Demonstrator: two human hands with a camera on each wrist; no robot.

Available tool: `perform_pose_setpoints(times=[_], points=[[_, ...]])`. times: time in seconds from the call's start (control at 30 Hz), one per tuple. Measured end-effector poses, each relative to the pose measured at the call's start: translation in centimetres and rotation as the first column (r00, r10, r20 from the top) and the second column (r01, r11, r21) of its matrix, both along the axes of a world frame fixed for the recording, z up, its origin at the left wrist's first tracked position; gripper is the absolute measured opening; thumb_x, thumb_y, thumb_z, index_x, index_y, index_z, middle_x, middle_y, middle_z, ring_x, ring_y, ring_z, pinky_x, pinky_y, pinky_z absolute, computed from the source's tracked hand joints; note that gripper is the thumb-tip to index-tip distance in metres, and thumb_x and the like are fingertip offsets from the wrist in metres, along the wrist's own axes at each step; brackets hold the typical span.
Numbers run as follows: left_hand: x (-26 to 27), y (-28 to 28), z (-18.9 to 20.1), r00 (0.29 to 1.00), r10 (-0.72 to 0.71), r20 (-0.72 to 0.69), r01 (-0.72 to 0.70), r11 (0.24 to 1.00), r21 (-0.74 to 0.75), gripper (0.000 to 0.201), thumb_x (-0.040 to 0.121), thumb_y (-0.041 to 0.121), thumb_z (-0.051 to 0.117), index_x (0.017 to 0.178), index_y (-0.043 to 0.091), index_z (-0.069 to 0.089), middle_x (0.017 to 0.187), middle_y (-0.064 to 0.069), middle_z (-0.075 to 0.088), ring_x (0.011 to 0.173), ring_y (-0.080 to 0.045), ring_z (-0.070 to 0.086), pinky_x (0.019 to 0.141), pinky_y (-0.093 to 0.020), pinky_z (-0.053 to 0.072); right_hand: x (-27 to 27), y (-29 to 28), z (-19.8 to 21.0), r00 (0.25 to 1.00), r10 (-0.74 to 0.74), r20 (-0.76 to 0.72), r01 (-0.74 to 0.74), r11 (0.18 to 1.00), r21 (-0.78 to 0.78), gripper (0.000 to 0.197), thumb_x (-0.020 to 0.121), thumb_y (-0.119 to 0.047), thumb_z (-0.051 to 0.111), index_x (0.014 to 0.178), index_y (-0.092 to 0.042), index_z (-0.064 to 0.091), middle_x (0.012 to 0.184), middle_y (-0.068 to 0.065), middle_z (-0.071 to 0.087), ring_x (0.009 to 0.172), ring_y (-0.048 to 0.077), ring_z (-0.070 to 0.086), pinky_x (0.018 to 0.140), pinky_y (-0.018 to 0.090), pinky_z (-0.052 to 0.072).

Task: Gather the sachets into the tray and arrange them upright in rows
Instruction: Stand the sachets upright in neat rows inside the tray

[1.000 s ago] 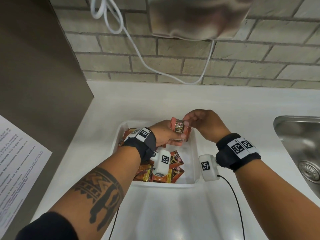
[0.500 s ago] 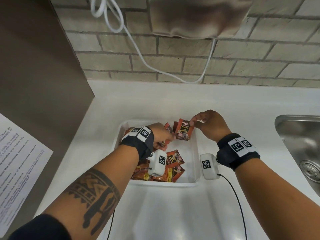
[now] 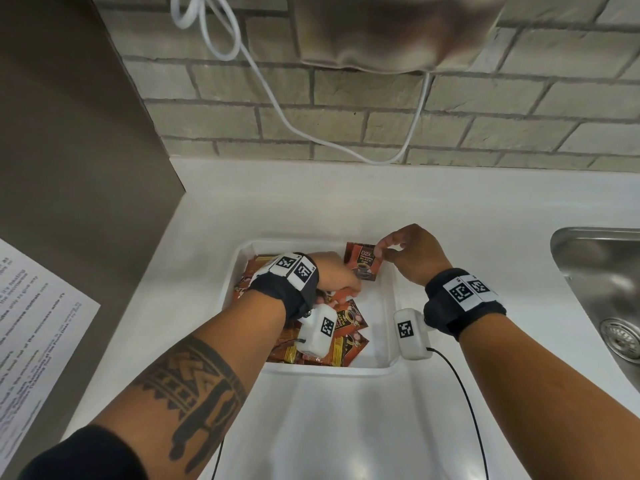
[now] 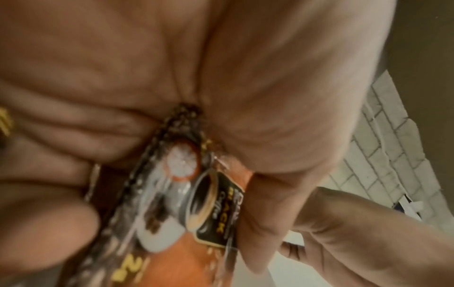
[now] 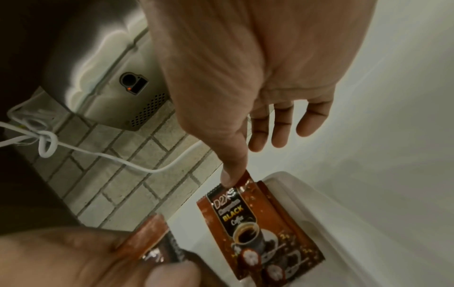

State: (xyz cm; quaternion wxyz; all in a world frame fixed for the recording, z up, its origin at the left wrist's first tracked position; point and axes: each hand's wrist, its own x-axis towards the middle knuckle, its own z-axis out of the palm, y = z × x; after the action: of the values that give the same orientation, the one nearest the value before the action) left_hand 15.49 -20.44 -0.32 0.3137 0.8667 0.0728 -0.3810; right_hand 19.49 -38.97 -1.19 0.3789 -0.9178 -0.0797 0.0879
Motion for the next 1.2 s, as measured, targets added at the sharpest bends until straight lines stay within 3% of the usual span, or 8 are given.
perform_pose_setpoints(times=[0.17, 0.3, 0.47, 0.67, 0.8, 0.97, 1.13, 1.2], points=[[-0.1, -1.4, -0.6, 0.971, -0.228, 0.076, 0.217, 0.967, 0.132, 0.047, 0.096, 0.05, 0.058, 0.112, 0.007, 0.069, 0.089, -0.004, 0.064, 0.074, -0.017, 0.057, 0.068, -0.028, 0.044, -0.2, 0.5, 0.1, 1.0, -0.002, 0.027, 0.003, 0.999, -0.052, 0.006, 0.086, -0.02, 0.075, 0.082, -0.02, 0.08, 0.089, -0.012, 0.068, 0.087, 0.008, 0.056, 0.066, 0.014, 0.037], [0.4, -1.7, -1.5, 0.97, -0.226, 0.085, 0.214, 0.967, 0.136, 0.046, 0.093, 0.055, 0.06, 0.105, 0.011, 0.068, 0.093, -0.004, 0.065, 0.079, -0.018, 0.058, 0.077, -0.031, 0.047, -0.7, 0.5, 0.2, 1.0, 0.008, 0.012, -0.007, 0.997, -0.074, 0.008, 0.087, -0.017, 0.074, 0.08, -0.02, 0.078, 0.079, -0.021, 0.056, 0.085, 0.005, 0.053, 0.078, 0.021, 0.037], [0.9, -1.9, -2.2, 0.973, -0.213, 0.091, 0.199, 0.969, 0.143, 0.049, 0.09, 0.057, 0.06, 0.113, 0.014, 0.068, 0.102, -0.004, 0.067, 0.095, -0.023, 0.062, 0.093, -0.037, 0.051, -0.7, 0.4, -0.1, 1.0, -0.003, 0.013, 0.004, 0.997, -0.076, 0.01, 0.083, -0.019, 0.078, 0.078, -0.027, 0.076, 0.091, -0.011, 0.065, 0.092, 0.01, 0.058, 0.079, 0.024, 0.039], [0.8, -2.0, -2.0, 0.972, -0.205, 0.113, 0.187, 0.971, 0.151, 0.045, 0.094, 0.053, 0.059, 0.111, 0.011, 0.067, 0.089, -0.001, 0.062, 0.08, -0.018, 0.057, 0.073, -0.03, 0.044, -0.4, 0.6, -0.3, 1.0, -0.005, 0.026, 0.007, 0.997, -0.076, 0.015, 0.081, -0.016, 0.08, 0.083, -0.029, 0.076, 0.106, -0.004, 0.064, 0.092, 0.011, 0.058, 0.073, 0.02, 0.039], [0.8, -2.0, -2.2, 0.974, -0.199, 0.103, 0.183, 0.972, 0.146, 0.047, 0.093, 0.055, 0.06, 0.112, 0.013, 0.067, 0.095, -0.004, 0.065, 0.088, -0.021, 0.06, 0.083, -0.032, 0.048, -0.5, 0.7, -0.2, 1.0, 0.014, 0.025, -0.012, 0.997, -0.077, 0.015, 0.082, -0.015, 0.079, 0.084, -0.03, 0.075, 0.107, -0.003, 0.064, 0.093, 0.013, 0.058, 0.079, 0.024, 0.041], [0.4, -1.9, -1.6, 0.978, -0.179, 0.104, 0.167, 0.979, 0.117, 0.044, 0.093, 0.054, 0.06, 0.104, 0.011, 0.068, 0.088, -0.003, 0.064, 0.084, -0.021, 0.06, 0.078, -0.032, 0.047, -0.6, 0.7, 0.1, 0.999, 0.023, 0.037, -0.02, 0.997, -0.081, 0.018, 0.083, -0.016, 0.078, 0.082, -0.033, 0.073, 0.107, -0.003, 0.064, 0.095, 0.013, 0.058, 0.077, 0.023, 0.041], [-0.4, -1.2, -0.9, 0.998, 0.06, 0.014, -0.057, 0.986, -0.158, 0.019, 0.096, 0.022, 0.065, 0.098, 0.004, 0.066, 0.086, -0.011, 0.065, 0.052, -0.015, 0.057, 0.05, -0.023, 0.047, -1.1, 0.5, 1.3, 0.996, 0.014, 0.091, -0.012, 1.0, -0.027, 0.005, 0.088, -0.024, 0.074, 0.088, -0.029, 0.076, 0.099, -0.01, 0.063, 0.09, 0.007, 0.056, 0.069, 0.013, 0.037], [-0.7, -0.7, -0.8, 0.978, 0.207, -0.035, -0.204, 0.904, -0.376, 0.022, 0.095, 0.015, 0.069, 0.111, 0.001, 0.068, 0.096, -0.011, 0.066, 0.063, -0.014, 0.064, 0.056, -0.022, 0.057, -1.6, 0.3, 2.0, 0.996, 0.045, 0.083, -0.047, 0.999, 0.022, 0.003, 0.089, -0.03, 0.072, 0.088, -0.028, 0.075, 0.097, -0.011, 0.068, 0.089, 0.01, 0.06, 0.073, 0.019, 0.042]])
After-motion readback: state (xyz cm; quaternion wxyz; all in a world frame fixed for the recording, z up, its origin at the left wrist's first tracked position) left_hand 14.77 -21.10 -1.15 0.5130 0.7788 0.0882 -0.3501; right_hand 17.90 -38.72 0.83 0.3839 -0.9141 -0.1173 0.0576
